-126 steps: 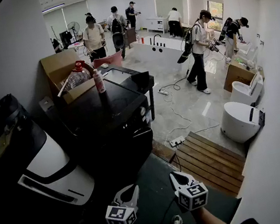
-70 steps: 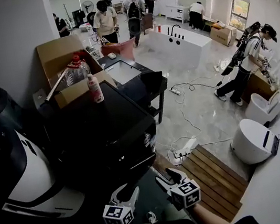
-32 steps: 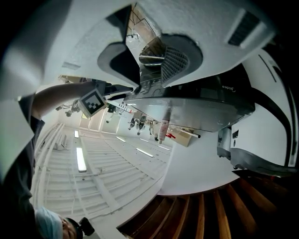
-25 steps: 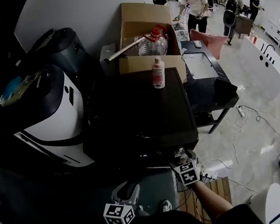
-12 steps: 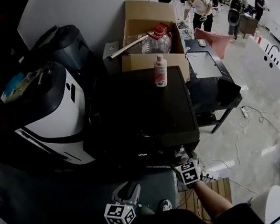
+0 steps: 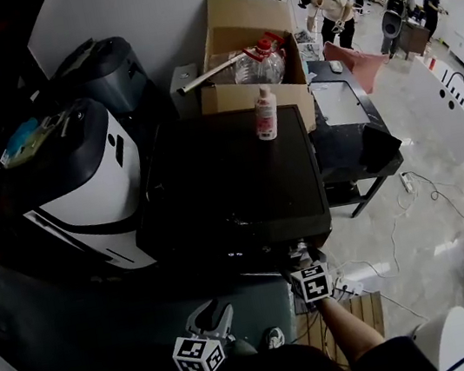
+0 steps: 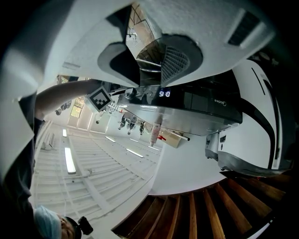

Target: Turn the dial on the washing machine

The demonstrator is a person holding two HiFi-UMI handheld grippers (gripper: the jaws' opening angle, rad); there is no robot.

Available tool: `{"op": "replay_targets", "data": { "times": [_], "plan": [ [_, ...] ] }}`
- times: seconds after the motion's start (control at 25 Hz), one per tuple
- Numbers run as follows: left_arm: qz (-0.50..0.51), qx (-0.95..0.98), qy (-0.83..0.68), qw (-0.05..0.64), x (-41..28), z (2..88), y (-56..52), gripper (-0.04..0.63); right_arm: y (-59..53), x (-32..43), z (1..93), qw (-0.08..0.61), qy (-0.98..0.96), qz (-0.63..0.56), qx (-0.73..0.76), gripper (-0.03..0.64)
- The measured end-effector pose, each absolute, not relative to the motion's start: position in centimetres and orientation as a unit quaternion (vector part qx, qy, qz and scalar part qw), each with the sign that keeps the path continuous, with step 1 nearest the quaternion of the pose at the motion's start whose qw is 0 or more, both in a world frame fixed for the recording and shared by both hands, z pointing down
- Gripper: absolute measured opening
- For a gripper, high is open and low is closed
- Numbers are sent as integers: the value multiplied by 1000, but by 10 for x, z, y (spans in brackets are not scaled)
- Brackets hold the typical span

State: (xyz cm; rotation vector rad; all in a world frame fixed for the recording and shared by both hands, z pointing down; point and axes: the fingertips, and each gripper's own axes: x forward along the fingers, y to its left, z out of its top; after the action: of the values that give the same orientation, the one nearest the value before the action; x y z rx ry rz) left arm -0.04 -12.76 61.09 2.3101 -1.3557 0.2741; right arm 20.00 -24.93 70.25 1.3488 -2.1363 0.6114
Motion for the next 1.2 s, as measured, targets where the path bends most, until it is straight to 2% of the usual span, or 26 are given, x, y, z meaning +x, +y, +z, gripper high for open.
{"op": "replay_targets", "data": {
  "times": [0.92, 1.2],
  "plan": [
    [109, 829, -499, 227, -7, 613, -127, 135, -246, 200, 721, 261, -781, 271, 499, 394],
    [106, 838, -485, 225, 2, 615, -129, 135, -244, 205, 686, 254, -794, 214, 509, 393]
  ]
}}
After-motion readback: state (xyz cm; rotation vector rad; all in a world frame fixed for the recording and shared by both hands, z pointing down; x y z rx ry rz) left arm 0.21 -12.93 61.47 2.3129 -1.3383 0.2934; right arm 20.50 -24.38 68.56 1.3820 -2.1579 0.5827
